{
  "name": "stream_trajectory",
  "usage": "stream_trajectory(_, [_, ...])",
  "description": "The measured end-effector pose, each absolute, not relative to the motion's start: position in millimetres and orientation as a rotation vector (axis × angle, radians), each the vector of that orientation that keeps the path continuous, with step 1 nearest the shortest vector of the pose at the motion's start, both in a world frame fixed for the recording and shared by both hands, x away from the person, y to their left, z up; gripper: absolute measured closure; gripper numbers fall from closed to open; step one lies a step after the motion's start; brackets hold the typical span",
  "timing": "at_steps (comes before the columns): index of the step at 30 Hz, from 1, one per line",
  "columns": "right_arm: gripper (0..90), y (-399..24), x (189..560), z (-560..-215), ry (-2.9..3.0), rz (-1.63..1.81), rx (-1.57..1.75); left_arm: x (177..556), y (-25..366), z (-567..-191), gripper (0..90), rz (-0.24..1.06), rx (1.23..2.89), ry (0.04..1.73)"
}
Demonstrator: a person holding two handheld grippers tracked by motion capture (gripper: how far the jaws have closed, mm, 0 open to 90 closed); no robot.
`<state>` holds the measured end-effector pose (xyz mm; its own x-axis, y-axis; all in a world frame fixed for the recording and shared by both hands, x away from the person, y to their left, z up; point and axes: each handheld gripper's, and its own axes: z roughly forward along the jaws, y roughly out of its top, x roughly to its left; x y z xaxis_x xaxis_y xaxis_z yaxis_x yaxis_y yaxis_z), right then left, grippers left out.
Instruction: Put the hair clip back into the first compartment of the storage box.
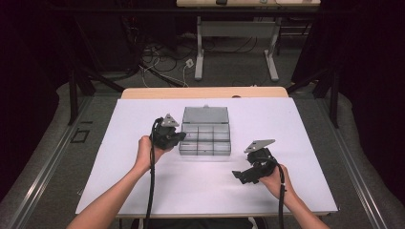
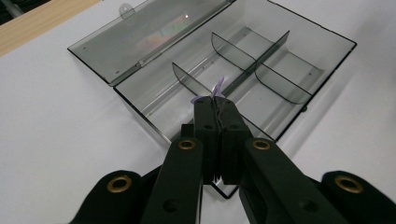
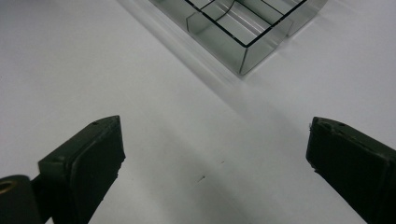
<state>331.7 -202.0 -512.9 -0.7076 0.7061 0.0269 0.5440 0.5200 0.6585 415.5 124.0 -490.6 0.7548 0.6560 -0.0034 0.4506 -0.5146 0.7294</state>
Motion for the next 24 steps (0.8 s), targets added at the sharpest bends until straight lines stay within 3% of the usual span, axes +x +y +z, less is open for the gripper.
stream_trajectory(21, [3.9,-203,332,-514,2.524,0.963,1.062,449,106,-519,88.2,0.348,2.220,0.889])
stream_trajectory(24, [3.9,-202,332,-514,2.523,0.960,1.065,451,105,-521,83.1,0.350,2.234,0.892])
